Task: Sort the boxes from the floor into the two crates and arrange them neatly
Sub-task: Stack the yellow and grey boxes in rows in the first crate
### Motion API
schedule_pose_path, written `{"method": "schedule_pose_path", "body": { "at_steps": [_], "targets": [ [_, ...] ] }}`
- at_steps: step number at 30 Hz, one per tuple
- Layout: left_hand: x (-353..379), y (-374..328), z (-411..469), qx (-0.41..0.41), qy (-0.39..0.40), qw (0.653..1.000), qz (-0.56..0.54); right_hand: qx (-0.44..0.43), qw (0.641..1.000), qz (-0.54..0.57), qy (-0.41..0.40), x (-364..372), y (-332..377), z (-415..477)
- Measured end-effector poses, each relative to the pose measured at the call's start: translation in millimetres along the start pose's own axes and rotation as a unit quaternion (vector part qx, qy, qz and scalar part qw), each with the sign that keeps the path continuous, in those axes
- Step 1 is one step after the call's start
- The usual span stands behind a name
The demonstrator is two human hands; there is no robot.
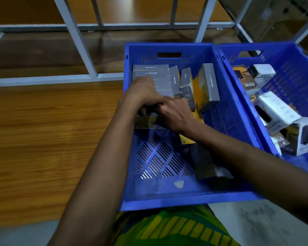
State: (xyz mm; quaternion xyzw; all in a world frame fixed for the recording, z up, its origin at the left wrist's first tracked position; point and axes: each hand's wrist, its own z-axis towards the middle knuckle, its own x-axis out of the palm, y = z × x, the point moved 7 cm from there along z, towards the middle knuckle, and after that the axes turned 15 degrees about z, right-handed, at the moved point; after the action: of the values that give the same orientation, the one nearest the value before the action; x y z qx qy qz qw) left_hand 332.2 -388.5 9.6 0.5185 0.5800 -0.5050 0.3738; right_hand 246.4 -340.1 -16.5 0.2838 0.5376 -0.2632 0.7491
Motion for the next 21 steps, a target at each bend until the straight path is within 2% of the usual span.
{"method": "schedule_pose_path", "body": {
  "at_steps": [2,3,6,8,9,11,13,16,19,21],
  "targets": [
    [1,4,1,-0.035,0.015,0.999,-0.034,0.007,0.997,-0.065,-0.05,0,-1,1],
    [0,5,0,-0.053,0.014,0.998,-0.042,0.043,0.993,-0.089,-0.057,0,-8,3],
    [8,-4,-4,-0.047,0.049,0.998,-0.014,0.18,0.982,-0.031,-0.038,4,-32,4],
    [30,-14,-6,-0.027,0.131,0.99,-0.043,0.221,0.974,0.034,0.027,9,-41,3],
    [39,-16,-8,-0.021,0.16,0.985,-0.055,0.247,0.963,0.067,0.088,10,-50,1],
    [44,-16,-6,-0.018,0.167,0.985,-0.036,0.309,0.918,0.094,0.228,0,-77,-8],
    [41,-16,-4,-0.015,0.155,0.988,-0.014,0.342,0.882,0.071,0.318,-17,-98,-24],
    [39,-20,-2,-0.02,0.138,0.99,0.006,0.366,0.856,0.091,0.354,-10,-104,-49],
    [43,-23,-3,-0.033,0.12,0.992,0.017,0.402,0.806,0.042,0.432,27,-99,-70],
    [46,-21,-3,-0.047,0.114,0.992,0.016,0.447,0.786,0.064,0.423,51,-103,-78]
  ]
}}
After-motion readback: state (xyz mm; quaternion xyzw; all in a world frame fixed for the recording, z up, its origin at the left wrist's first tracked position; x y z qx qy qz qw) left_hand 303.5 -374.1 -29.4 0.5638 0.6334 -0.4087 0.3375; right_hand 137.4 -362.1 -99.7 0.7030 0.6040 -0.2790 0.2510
